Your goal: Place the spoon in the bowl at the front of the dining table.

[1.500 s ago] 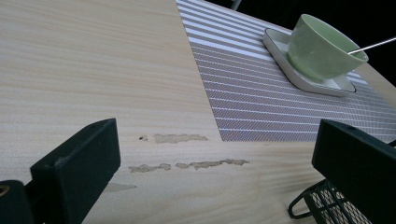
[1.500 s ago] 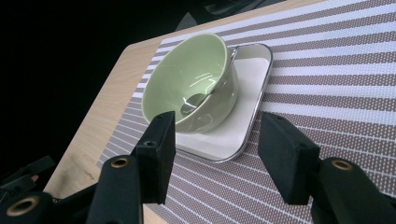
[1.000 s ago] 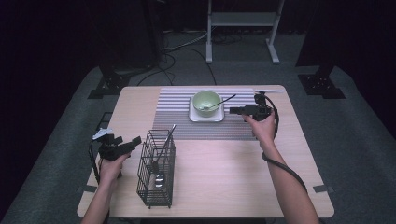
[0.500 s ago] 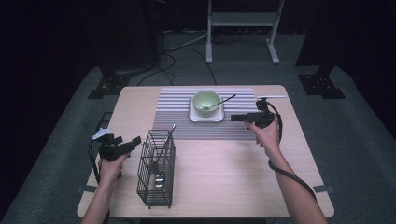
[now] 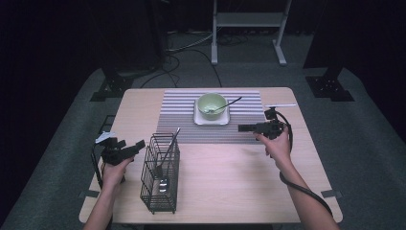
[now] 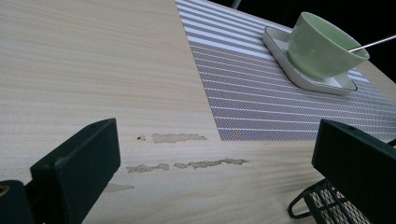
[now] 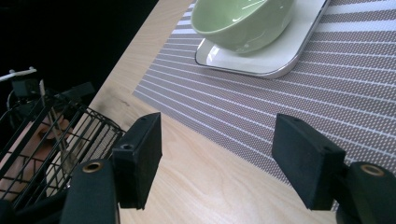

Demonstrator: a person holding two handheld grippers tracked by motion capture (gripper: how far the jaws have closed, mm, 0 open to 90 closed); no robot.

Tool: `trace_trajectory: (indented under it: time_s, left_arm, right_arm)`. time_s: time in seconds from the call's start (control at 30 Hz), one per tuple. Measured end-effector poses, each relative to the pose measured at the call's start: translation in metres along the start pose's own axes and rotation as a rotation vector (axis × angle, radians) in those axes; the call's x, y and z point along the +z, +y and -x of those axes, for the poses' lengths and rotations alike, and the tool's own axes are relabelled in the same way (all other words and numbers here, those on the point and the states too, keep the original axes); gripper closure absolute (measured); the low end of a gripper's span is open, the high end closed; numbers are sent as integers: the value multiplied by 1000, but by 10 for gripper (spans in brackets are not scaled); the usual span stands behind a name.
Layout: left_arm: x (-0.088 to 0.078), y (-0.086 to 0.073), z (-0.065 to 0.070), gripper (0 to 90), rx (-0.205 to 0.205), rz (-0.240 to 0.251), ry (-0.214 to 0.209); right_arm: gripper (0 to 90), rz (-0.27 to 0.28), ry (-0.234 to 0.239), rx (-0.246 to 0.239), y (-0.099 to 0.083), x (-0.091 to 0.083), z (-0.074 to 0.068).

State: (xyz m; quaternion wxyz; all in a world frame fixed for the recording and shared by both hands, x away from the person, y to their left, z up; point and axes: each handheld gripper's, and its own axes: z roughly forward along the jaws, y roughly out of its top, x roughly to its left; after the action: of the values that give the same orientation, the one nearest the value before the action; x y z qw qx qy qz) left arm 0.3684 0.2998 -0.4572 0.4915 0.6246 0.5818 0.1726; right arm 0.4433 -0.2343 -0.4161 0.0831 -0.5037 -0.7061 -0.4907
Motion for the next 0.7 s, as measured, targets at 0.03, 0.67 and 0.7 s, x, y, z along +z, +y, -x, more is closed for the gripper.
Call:
trace_trajectory:
  time_s: [0.03,0.67,0.7]
  left_arm:
    - [0,0,0,0,5,-2,0]
    - [0,0,1,0,4,1,2]
    - [0,0,1,0,4,0,2]
  right_arm:
    - [323,-4,2,-2,-3,0,-1]
    - [315,-22,53,1,-29,-6,-5]
    - [315,-22,56,0,-31,-7,-6]
